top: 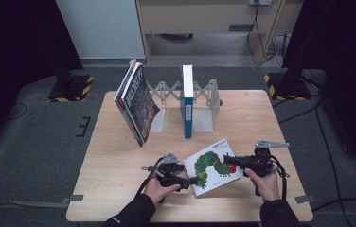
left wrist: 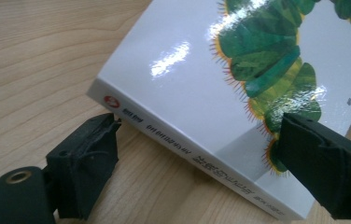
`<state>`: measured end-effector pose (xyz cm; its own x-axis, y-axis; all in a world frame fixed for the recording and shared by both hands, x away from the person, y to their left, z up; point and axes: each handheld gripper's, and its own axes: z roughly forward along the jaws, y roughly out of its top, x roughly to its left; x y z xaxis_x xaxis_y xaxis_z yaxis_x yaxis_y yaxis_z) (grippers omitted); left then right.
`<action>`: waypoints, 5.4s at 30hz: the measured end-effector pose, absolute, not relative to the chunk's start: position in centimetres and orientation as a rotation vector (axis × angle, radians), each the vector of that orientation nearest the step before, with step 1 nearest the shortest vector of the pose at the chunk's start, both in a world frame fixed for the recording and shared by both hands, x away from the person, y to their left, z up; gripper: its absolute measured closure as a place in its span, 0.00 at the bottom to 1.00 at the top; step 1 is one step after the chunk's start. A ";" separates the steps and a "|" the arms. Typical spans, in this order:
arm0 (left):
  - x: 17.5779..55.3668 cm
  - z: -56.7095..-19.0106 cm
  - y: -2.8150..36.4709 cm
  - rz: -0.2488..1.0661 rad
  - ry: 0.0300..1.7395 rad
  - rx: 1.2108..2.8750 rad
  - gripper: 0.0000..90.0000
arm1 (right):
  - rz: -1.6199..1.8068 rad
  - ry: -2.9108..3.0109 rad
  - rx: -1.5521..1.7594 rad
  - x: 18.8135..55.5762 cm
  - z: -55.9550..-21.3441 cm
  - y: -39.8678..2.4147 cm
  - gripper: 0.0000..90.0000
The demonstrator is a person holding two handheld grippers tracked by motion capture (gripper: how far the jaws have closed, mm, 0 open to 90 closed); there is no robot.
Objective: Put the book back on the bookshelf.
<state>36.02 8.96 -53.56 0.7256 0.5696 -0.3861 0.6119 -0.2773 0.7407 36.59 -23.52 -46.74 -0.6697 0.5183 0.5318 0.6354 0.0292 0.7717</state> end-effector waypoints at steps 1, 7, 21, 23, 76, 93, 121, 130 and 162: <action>36.0 -53.7 8.8 -0.074 0.894 1.962 0.12 | -1.726 -2.182 -1.235 36.7 -46.9 -23.5 0.97; 36.1 -53.9 8.5 -0.087 0.880 1.960 0.11 | -1.694 -2.184 -1.270 37.0 -47.3 -23.7 0.96; 36.4 -54.0 9.1 -0.094 0.922 1.916 0.12 | -1.460 -2.370 -1.384 37.3 -49.1 -22.9 0.79; 36.4 -54.0 9.1 -0.093 0.922 1.917 0.12 | -1.441 -2.380 -1.396 37.3 -49.3 -22.8 0.78; 36.4 -54.0 9.8 -0.073 0.980 1.887 0.32 | -1.298 -2.644 -1.479 37.5 -50.9 -21.5 0.36; 36.3 -53.1 10.0 -0.103 1.023 1.872 0.41 | -1.288 -2.559 -1.495 37.6 -51.6 -20.9 0.40; 36.2 -49.8 10.2 -0.031 0.955 1.804 0.69 | -1.558 -2.529 -1.520 37.5 -49.9 -21.7 0.46; 35.8 -50.0 10.1 0.049 0.883 1.783 0.70 | -1.619 -2.574 -1.487 37.4 -49.7 -21.7 0.44; 35.6 -52.1 7.2 -0.088 0.804 1.909 0.78 | -1.634 -2.565 -1.433 37.1 -49.7 -21.5 0.41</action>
